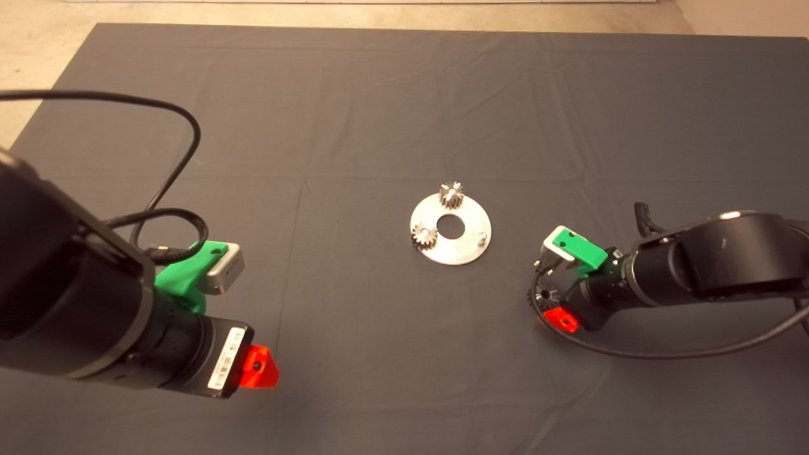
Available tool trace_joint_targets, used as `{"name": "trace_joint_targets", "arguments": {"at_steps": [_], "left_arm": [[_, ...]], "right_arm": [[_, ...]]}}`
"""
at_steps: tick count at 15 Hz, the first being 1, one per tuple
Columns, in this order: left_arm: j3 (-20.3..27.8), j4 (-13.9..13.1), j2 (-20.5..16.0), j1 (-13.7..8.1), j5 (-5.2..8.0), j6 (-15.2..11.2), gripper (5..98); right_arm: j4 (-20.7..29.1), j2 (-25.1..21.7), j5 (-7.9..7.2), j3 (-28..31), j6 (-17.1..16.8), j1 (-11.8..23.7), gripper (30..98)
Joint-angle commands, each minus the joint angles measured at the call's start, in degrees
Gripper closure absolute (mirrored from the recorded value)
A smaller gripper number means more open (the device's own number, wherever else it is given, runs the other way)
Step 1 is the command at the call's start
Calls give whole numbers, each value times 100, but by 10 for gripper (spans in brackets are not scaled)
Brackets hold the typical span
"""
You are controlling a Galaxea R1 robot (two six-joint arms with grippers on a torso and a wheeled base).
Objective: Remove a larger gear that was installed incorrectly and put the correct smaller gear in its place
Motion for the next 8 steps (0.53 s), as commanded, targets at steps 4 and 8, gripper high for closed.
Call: {"name": "trace_joint_targets", "arguments": {"at_steps": [4, 8], "left_arm": [[86, -117, -12, -33, 757, -4, 58], [86, -110, -12, -33, 757, 13, 58]], "right_arm": [[-160, 241, 97, -65, 30, 51, 316], [-160, 279, 97, -172, 21, -54, 316]]}}
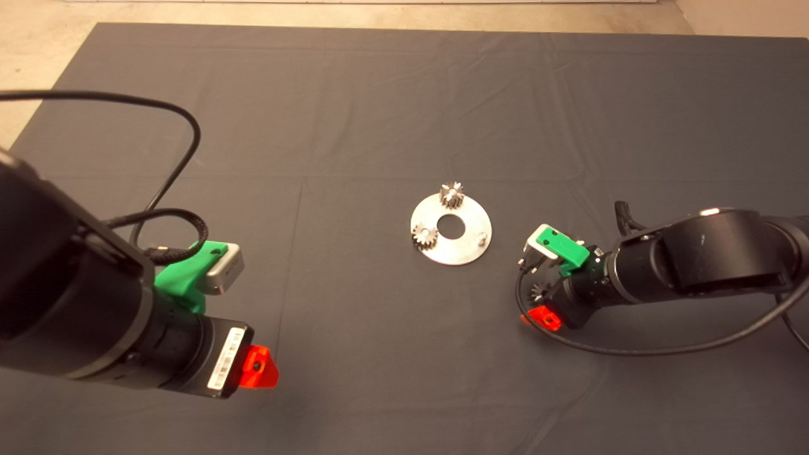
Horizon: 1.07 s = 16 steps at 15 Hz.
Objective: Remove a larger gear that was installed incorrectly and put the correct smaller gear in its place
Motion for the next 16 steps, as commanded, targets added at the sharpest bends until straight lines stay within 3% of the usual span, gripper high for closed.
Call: {"name": "trace_joint_targets", "arguments": {"at_steps": [1, 12, 14, 16], "left_arm": [[86, -116, -12, -35, 760, 11, 58], [86, -116, -12, -35, 760, -7, 58], [86, -116, -12, -35, 760, -7, 58], [86, -125, -12, -35, 760, -7, 58]], "right_arm": [[-168, 17, 6, -56, 3, -71, 316], [-370, 8, 6, -135, -6, -290, 322], [-379, -1, 6, -162, -11, -366, 384], [-387, 8, 6, -197, -6, -376, 385]]}}
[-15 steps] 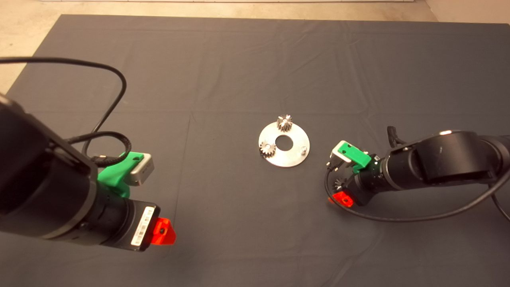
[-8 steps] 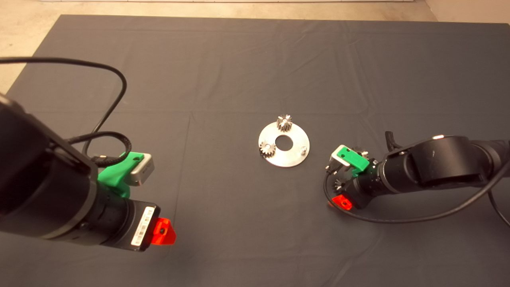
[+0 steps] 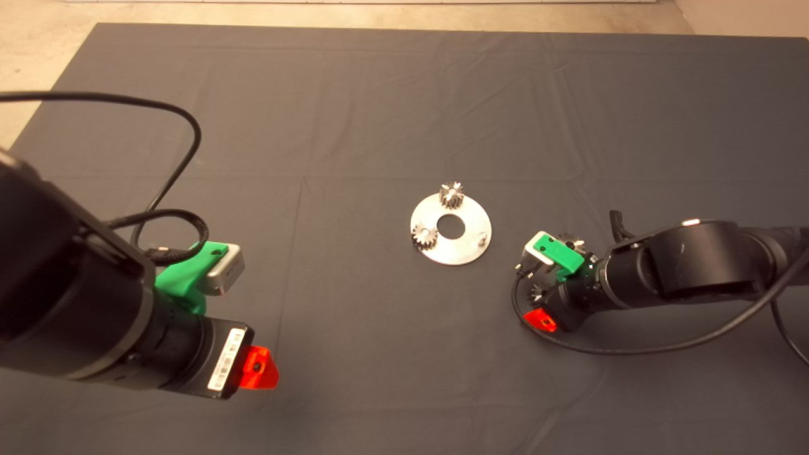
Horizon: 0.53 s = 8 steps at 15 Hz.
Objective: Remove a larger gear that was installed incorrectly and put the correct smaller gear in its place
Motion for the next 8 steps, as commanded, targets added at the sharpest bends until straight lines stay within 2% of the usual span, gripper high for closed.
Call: {"name": "trace_joint_targets", "arguments": {"at_steps": [1, 2, 5, 6, 8], "left_arm": [[86, -124, -10, -47, 757, -11, 58], [86, -128, -10, -47, 757, -11, 58], [86, -150, -10, -47, 757, -11, 58], [86, -150, -10, -38, 757, -11, 58], [86, -150, -10, -38, 757, -11, 58]], "right_arm": [[-208, -7, 2, -60, -1, 36, 395], [-264, -7, 2, -89, -1, 36, 432], [-291, -7, 2, -151, -9, 33, 447], [-300, -7, 2, -151, -9, 36, 479], [-485, 2, 2, -142, -1, 36, 488]]}}
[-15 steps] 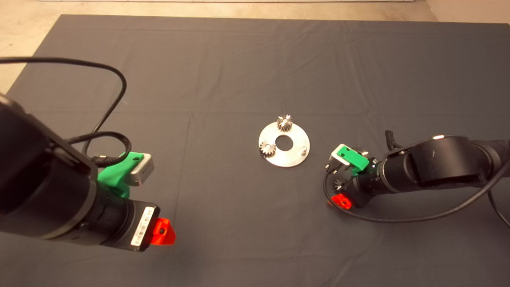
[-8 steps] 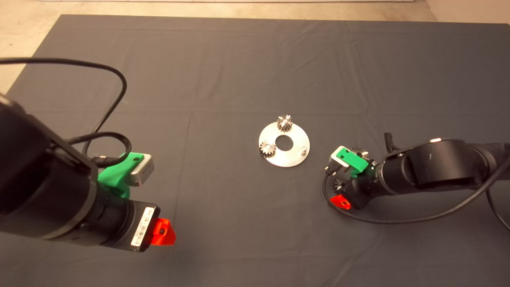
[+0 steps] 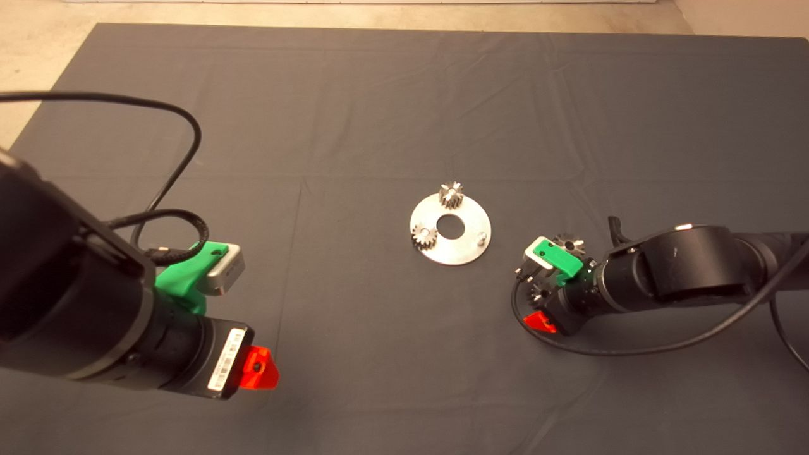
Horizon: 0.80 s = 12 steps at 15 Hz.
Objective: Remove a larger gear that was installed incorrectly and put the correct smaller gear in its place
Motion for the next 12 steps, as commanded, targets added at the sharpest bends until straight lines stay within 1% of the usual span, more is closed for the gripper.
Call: {"name": "trace_joint_targets", "arguments": {"at_steps": [1, 3, 7, 9, 11, 12], "left_arm": [[86, -142, -10, -39, 757, -14, 58], [86, -144, -10, -39, 757, -11, 58], [86, -147, -10, -39, 757, -20, 58], [86, -150, -10, -39, 757, -20, 58], [86, -150, -10, -39, 757, -20, 58], [86, -150, -10, -39, 757, -20, 58]], "right_arm": [[-528, 2, 11, -56, -9, 66, 488], [-656, 2, 37, -56, -9, 66, 488], [-674, 19, 37, -56, -9, 83, 488], [-674, 47, 37, -47, 17, 83, 525], [-674, 49, 46, -20, 8, 83, 535], [-674, 46, 37, 23, 17, 74, 580]]}}
